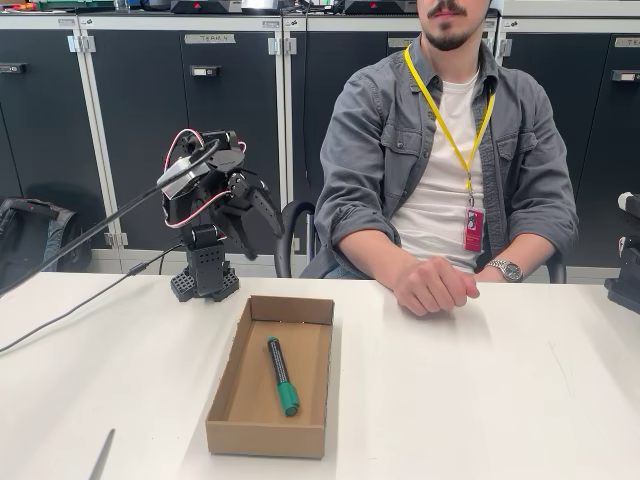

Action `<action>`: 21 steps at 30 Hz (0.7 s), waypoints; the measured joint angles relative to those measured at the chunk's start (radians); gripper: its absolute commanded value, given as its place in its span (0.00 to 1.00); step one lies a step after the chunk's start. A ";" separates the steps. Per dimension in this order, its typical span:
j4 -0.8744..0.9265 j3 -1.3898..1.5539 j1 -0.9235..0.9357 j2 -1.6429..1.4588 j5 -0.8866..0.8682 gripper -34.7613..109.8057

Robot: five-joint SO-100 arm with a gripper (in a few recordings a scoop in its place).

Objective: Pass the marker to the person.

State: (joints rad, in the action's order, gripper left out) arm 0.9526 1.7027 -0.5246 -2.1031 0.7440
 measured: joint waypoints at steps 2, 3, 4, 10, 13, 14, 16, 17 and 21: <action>0.000 -0.092 0.017 0.098 0.028 0.43; 0.000 -0.118 0.026 0.135 0.040 0.42; 0.000 -0.137 0.035 0.167 0.054 0.42; -0.049 -0.141 0.097 0.284 0.198 0.42; -0.063 -0.140 0.110 0.341 0.261 0.42; -0.064 -0.140 0.110 0.359 0.278 0.42; -0.064 -0.140 0.110 0.397 0.301 0.43; -0.064 -0.144 0.110 0.419 0.304 0.43; -0.014 -0.215 0.083 0.502 0.265 0.43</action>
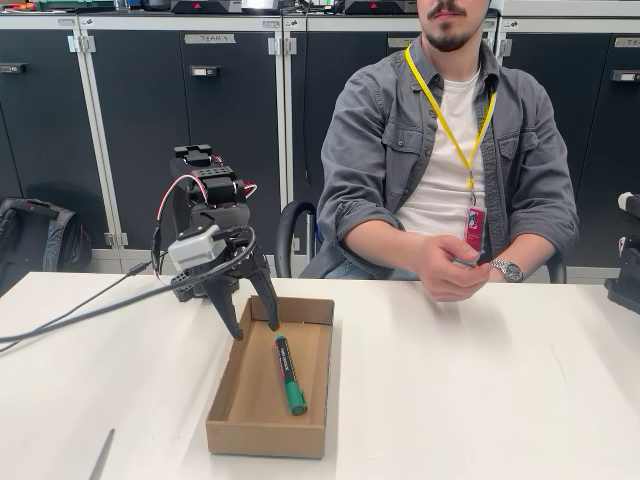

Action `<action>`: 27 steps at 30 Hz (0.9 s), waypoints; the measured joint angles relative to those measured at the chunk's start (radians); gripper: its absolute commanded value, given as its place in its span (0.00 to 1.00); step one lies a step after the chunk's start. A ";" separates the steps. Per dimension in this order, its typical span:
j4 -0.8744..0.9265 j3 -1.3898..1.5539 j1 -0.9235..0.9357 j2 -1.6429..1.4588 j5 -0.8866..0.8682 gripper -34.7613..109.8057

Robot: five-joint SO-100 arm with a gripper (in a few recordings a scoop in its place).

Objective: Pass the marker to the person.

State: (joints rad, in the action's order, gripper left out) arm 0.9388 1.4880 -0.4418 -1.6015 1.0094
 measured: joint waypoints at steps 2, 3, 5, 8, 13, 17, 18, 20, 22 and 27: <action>0.048 -0.052 -0.025 0.051 -0.034 0.43; 0.067 -0.069 -0.038 0.072 -0.048 0.43; 0.097 -0.097 -0.064 0.101 -0.077 0.44; 0.155 -0.135 -0.101 0.144 -0.117 0.45; 0.268 -0.166 -0.161 0.184 -0.193 0.45; 0.354 -0.166 -0.199 0.187 -0.227 0.45; 0.374 -0.166 -0.207 0.187 -0.227 0.45; 0.403 -0.166 -0.215 0.187 -0.227 0.45; 0.422 -0.166 -0.216 0.187 -0.215 0.45; 0.466 -0.141 -0.201 0.187 -0.100 0.45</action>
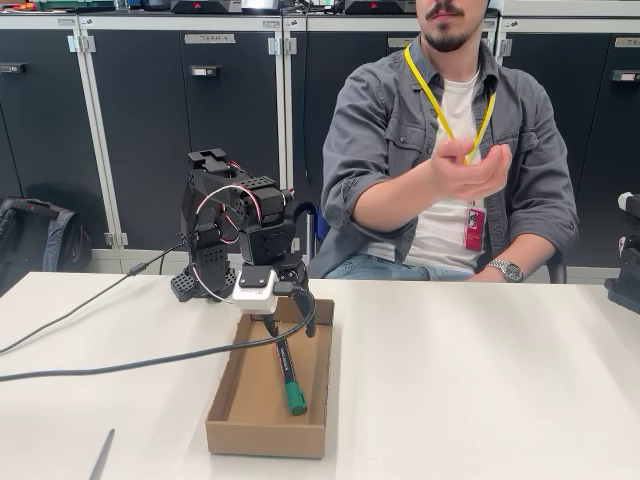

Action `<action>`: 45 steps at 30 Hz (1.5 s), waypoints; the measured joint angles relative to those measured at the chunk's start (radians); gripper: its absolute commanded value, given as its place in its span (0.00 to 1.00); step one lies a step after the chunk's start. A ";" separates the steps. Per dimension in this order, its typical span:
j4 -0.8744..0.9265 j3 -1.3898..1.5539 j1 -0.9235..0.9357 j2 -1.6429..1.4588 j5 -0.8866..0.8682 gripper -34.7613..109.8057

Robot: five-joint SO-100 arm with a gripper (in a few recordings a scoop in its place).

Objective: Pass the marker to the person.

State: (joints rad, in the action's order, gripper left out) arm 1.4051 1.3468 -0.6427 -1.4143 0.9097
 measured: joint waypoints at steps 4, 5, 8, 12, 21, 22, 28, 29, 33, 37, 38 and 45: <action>0.002 0.041 0.038 0.000 0.092 0.45; -0.011 0.052 0.048 0.006 0.110 0.45; -0.046 0.066 0.080 0.029 0.161 0.45; -0.089 0.064 0.107 0.061 0.199 0.47; -0.206 0.064 0.115 0.137 0.225 0.47; -0.213 0.061 0.112 0.146 0.225 0.47; -0.196 0.026 0.089 0.178 0.204 0.48; -0.196 0.026 0.086 0.179 0.204 0.48; -0.230 0.026 0.078 0.181 0.204 0.48; -0.273 0.026 0.075 0.201 0.204 0.48; -0.282 0.026 0.075 0.207 0.204 0.48; -0.308 0.025 0.075 0.236 0.198 0.45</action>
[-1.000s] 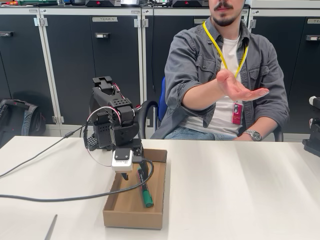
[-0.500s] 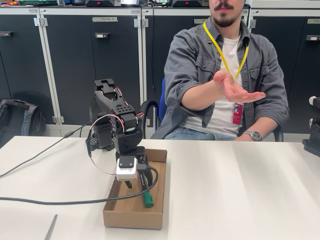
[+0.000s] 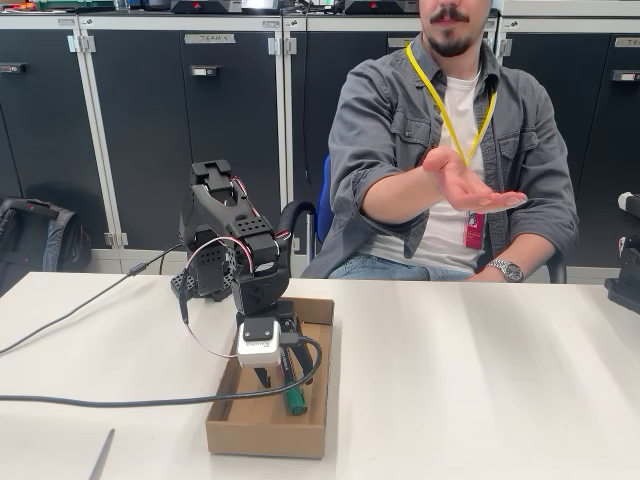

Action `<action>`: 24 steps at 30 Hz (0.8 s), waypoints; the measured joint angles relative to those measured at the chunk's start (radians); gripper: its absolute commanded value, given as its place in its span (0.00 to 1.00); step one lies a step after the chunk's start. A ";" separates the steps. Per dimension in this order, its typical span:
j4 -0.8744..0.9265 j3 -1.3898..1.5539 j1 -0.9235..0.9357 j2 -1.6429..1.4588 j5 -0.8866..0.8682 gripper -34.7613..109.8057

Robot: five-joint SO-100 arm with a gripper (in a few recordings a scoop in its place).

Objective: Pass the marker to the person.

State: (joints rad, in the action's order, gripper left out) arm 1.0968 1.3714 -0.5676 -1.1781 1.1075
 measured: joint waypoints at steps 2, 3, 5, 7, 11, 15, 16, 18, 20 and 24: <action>0.006 0.000 0.000 0.017 0.000 0.43; 0.017 -0.003 0.000 0.020 0.000 0.42; 0.041 -0.018 0.011 0.029 0.008 0.42; 0.072 -0.028 0.026 0.035 0.021 0.42; 0.114 -0.031 0.048 0.035 0.035 0.40; 0.126 -0.031 0.058 0.035 0.038 0.35; 0.126 -0.031 0.061 0.035 0.038 0.33; 0.126 -0.031 0.067 0.035 0.038 0.31; 0.132 -0.031 0.071 0.035 0.038 0.29; 0.143 -0.031 0.072 0.035 0.037 0.23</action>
State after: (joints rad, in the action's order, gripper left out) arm 1.2395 1.3407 -0.4955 -1.1428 1.1443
